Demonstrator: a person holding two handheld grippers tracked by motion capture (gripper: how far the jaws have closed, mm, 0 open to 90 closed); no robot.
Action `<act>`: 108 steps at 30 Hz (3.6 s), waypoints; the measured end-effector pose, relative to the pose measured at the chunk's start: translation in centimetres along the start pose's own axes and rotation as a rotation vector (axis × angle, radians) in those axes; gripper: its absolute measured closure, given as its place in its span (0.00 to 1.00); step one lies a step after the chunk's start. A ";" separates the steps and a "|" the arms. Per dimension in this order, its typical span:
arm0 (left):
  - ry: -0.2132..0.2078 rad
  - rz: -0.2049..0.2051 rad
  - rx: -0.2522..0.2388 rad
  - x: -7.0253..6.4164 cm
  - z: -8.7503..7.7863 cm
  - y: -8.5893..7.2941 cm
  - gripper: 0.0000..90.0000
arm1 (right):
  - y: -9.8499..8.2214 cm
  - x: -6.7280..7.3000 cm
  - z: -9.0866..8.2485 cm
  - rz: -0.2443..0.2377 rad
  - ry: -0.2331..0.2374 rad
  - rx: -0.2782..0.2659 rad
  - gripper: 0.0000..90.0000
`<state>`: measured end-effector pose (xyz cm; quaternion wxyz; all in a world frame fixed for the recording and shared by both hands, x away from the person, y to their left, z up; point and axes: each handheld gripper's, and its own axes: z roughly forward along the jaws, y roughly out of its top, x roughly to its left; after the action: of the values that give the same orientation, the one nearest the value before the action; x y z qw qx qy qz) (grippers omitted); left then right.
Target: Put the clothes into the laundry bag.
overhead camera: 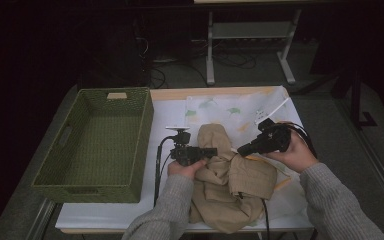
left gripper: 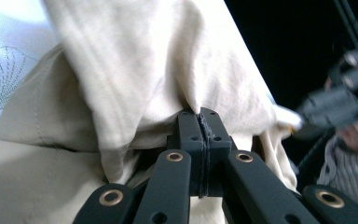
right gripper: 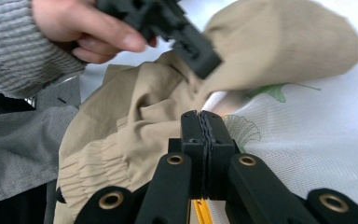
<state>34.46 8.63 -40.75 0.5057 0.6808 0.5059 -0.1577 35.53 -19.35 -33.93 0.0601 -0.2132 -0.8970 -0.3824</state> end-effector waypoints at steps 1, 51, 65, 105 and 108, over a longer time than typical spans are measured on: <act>-0.013 0.006 0.004 -0.2 -0.3 -0.3 0.99 | 0.0 -0.1 -0.1 0.005 -0.003 -0.004 0.98; -0.209 -0.042 0.008 -0.8 -4.5 -1.0 0.32 | 0.3 -0.3 0.1 0.046 0.007 -0.054 0.98; -0.121 0.033 0.125 -1.2 2.0 -2.3 0.98 | 0.8 0.4 0.4 0.026 0.033 -0.070 0.98; -0.045 0.035 0.080 -3.0 -10.9 -1.9 0.58 | -0.1 -0.8 0.3 0.073 -0.024 -0.022 0.98; -0.024 0.047 0.076 -2.8 -9.9 -1.7 0.50 | 0.2 -0.5 0.6 0.060 -0.014 -0.027 0.98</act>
<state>28.84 15.52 -35.25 0.4889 0.7094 0.4774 -0.1729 36.14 -19.01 -34.34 0.0625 -0.2433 -0.8854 -0.3911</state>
